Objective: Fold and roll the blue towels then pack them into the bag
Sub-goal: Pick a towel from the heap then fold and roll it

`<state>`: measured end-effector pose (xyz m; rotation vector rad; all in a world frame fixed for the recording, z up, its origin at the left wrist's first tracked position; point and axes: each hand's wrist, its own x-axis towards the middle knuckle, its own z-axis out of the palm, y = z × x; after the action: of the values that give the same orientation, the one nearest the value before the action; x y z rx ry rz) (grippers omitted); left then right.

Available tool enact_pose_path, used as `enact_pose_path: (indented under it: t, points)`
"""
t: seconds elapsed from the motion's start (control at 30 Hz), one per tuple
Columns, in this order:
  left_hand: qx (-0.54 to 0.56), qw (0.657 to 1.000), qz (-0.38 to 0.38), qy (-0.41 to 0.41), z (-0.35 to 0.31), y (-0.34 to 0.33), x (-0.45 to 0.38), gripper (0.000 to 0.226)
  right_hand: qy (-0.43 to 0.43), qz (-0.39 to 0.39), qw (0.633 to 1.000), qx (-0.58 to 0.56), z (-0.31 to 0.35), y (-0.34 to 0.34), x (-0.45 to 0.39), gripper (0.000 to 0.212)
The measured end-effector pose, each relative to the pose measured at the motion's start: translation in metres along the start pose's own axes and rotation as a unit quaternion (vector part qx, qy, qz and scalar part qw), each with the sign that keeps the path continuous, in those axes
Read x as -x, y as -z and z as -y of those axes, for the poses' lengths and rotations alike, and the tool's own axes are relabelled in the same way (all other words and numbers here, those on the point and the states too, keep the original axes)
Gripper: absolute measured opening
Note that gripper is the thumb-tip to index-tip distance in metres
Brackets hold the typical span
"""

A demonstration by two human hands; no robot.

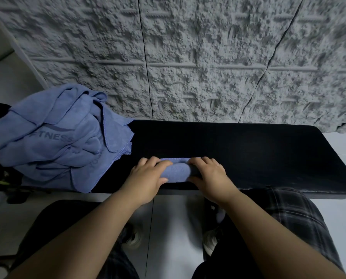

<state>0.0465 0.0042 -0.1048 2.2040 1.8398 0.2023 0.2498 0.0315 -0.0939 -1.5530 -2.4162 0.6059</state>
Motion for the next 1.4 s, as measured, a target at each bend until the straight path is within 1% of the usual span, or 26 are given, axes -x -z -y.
enact_pose_path:
  t: [0.1, 0.17, 0.2, 0.27, 0.3, 0.37, 0.4, 0.5, 0.63, 0.7, 0.73, 0.8, 0.83, 0.87, 0.93, 1.0, 1.07, 1.2, 1.27, 1.33, 1.4]
  points:
    - [0.036, 0.997, 0.064, 0.004, -0.001, 0.009, 0.000, 0.046, -0.044, 0.073, 0.996, -0.035, 0.001, 0.007, 0.002, 0.039]
    - [0.020, 0.997, 0.073, 0.002, -0.002, 0.013, -0.001, 0.046, -0.060, 0.089, 0.993, -0.057, 0.002, 0.008, 0.002, 0.036]
    - [0.007, 0.998, 0.058, 0.001, -0.003, 0.013, 0.000, 0.047, -0.065, 0.089, 0.992, -0.065, 0.002, 0.008, 0.001, 0.034]
    - [-0.026, 0.999, -0.011, -0.020, -0.006, 0.007, 0.007, 0.052, -0.078, 0.087, 0.991, -0.068, 0.003, 0.008, -0.001, 0.033]
    - [-0.047, 0.997, -0.046, -0.036, -0.009, 0.002, 0.013, 0.057, -0.085, 0.085, 0.990, -0.068, 0.003, 0.007, -0.002, 0.033]
    - [-0.075, 0.992, -0.084, -0.063, -0.014, -0.010, 0.027, 0.069, -0.091, 0.079, 0.991, -0.060, 0.004, 0.008, -0.004, 0.034]
    - [-0.085, 0.990, -0.091, -0.069, -0.016, -0.016, 0.032, 0.074, -0.092, 0.077, 0.991, -0.053, 0.004, 0.008, -0.005, 0.034]
    - [-0.110, 0.989, -0.077, -0.070, -0.018, -0.021, 0.036, 0.081, -0.099, 0.068, 0.992, -0.040, 0.004, 0.007, -0.006, 0.035]
    - [-0.127, 0.988, -0.061, -0.058, -0.017, -0.018, 0.026, 0.085, -0.118, 0.021, 0.993, -0.019, 0.009, 0.003, -0.006, 0.037]
    - [-0.133, 0.989, -0.051, -0.045, -0.014, -0.017, 0.019, 0.083, -0.127, -0.024, 0.991, 0.019, 0.012, 0.000, -0.006, 0.036]
    - [-0.136, 0.989, -0.042, -0.042, -0.015, -0.014, 0.016, 0.082, -0.116, -0.059, 0.990, 0.052, 0.014, 0.000, -0.005, 0.034]
    - [-0.128, 0.990, -0.028, -0.047, -0.016, -0.007, 0.010, 0.078, -0.057, -0.140, 0.982, 0.115, 0.021, -0.002, -0.004, 0.024]
    - [-0.119, 0.992, -0.019, -0.046, -0.018, -0.004, 0.006, 0.076, -0.029, -0.161, 0.979, 0.125, 0.025, -0.004, -0.003, 0.024]
    - [-0.117, 0.992, -0.012, -0.044, -0.017, -0.003, 0.002, 0.075, -0.006, -0.160, 0.979, 0.123, 0.030, -0.006, -0.003, 0.030]
    - [-0.127, 0.991, -0.005, -0.049, -0.013, -0.001, -0.003, 0.076, 0.014, -0.109, 0.987, 0.113, 0.036, -0.015, -0.004, 0.046]
    - [-0.140, 0.988, -0.009, -0.071, -0.010, -0.003, -0.002, 0.076, 0.005, -0.054, 0.989, 0.139, 0.031, -0.027, -0.004, 0.058]
    - [-0.157, 0.984, -0.016, -0.084, -0.005, -0.008, -0.003, 0.074, 0.000, -0.024, 0.986, 0.162, 0.024, -0.033, -0.006, 0.064]
    - [-0.147, 0.984, 0.003, -0.098, -0.001, -0.009, -0.003, 0.076, 0.006, 0.008, 0.990, 0.143, 0.020, -0.035, -0.007, 0.072]
    - [-0.143, 0.985, 0.017, -0.096, 0.001, -0.010, -0.003, 0.078, 0.016, 0.035, 0.993, 0.108, 0.019, -0.031, -0.008, 0.080]
    - [-0.118, 0.989, 0.029, -0.086, 0.002, -0.012, -0.004, 0.079, 0.025, 0.057, 0.997, 0.042, 0.014, -0.022, -0.013, 0.087]
    - [-0.062, 0.995, 0.053, -0.065, 0.004, -0.010, -0.007, 0.078, 0.003, 0.116, 0.992, -0.046, 0.008, -0.010, -0.023, 0.080]
